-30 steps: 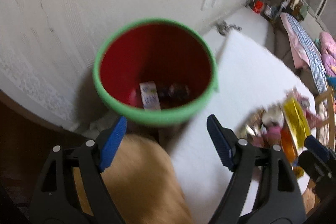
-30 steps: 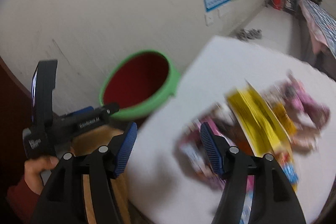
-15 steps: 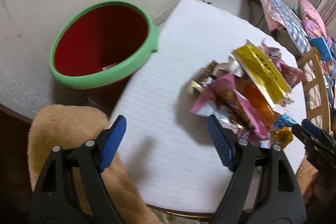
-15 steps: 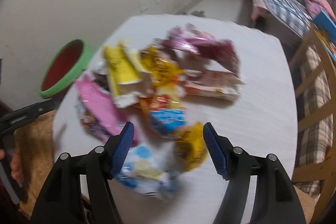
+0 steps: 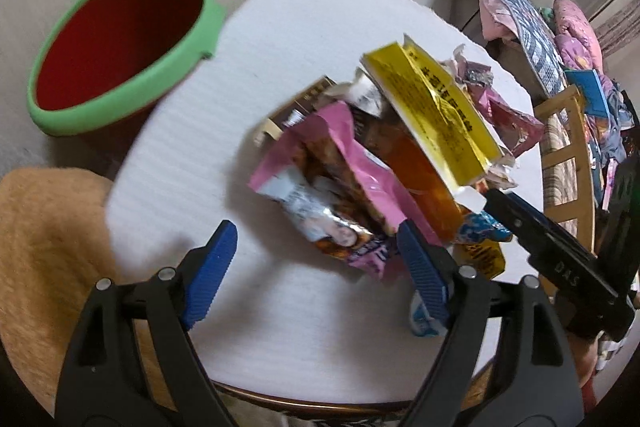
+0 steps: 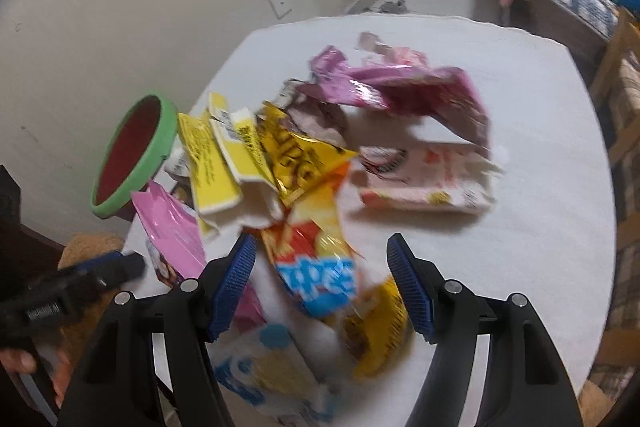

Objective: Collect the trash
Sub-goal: 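Grasp the pink snack bag with the left gripper while the right grasps the orange chip bag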

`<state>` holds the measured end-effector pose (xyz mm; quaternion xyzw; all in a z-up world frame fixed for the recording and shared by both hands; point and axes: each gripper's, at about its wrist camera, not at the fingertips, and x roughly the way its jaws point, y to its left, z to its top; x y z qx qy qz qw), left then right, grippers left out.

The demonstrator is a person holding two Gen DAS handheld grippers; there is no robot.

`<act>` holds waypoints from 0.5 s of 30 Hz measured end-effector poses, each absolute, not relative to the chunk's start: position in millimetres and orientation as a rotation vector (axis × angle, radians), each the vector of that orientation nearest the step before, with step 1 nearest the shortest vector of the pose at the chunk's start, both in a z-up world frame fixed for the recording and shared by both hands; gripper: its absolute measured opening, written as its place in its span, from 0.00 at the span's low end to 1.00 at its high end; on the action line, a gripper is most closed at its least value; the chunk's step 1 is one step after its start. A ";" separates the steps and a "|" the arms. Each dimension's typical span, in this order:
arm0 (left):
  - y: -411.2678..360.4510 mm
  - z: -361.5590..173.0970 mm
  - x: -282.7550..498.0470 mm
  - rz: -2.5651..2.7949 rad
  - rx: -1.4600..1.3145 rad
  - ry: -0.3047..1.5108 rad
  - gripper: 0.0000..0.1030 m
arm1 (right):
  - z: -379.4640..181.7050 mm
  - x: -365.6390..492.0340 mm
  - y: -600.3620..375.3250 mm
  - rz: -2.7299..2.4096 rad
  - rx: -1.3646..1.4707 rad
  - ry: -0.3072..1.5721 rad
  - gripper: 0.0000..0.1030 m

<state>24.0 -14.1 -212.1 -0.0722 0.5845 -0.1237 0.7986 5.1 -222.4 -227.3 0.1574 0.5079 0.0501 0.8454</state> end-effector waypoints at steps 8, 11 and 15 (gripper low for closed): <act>-33.7 -226.2 27.9 -0.268 -0.179 1.311 0.79 | -243.3 12.3 -214.4 0.152 0.308 1.096 0.39; -37.5 -233.1 31.6 -0.259 -0.196 1.334 0.79 | -230.3 -4.3 -222.2 0.140 0.327 1.045 0.38; -43.6 -240.9 39.4 -0.251 -0.218 1.354 0.79 | -211.9 -23.5 -231.9 0.123 0.349 0.990 0.38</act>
